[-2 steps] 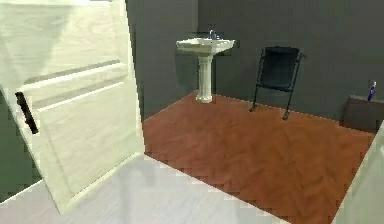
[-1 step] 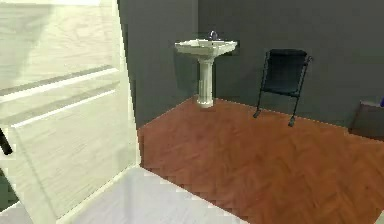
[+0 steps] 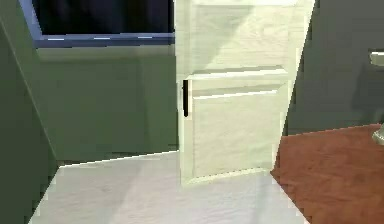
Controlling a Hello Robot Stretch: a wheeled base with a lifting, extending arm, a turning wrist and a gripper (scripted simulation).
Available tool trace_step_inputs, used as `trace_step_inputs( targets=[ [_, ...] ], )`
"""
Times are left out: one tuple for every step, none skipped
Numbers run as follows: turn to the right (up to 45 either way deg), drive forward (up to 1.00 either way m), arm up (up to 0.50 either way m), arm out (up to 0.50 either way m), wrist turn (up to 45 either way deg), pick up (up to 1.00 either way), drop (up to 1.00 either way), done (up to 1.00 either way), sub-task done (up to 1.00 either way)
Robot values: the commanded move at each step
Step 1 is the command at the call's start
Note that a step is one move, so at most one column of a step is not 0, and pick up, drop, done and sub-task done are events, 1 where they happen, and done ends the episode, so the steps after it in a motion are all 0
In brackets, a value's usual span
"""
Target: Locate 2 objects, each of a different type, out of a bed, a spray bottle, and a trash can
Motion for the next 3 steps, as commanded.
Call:
trace_step_inputs(
  targets=[
    [-45.0, 0.00, 0.00, 0.00, 0.0, 0.00, 0.00, 0.00, 0.00],
    [-15.0, 0.00, 0.00, 0.00, 0.0, 0.00, 0.00, 0.00, 0.00],
    [0.0, 0.25, 0.00, 0.00, 0.0, 0.00, 0.00, 0.00, 0.00]
  ],
)
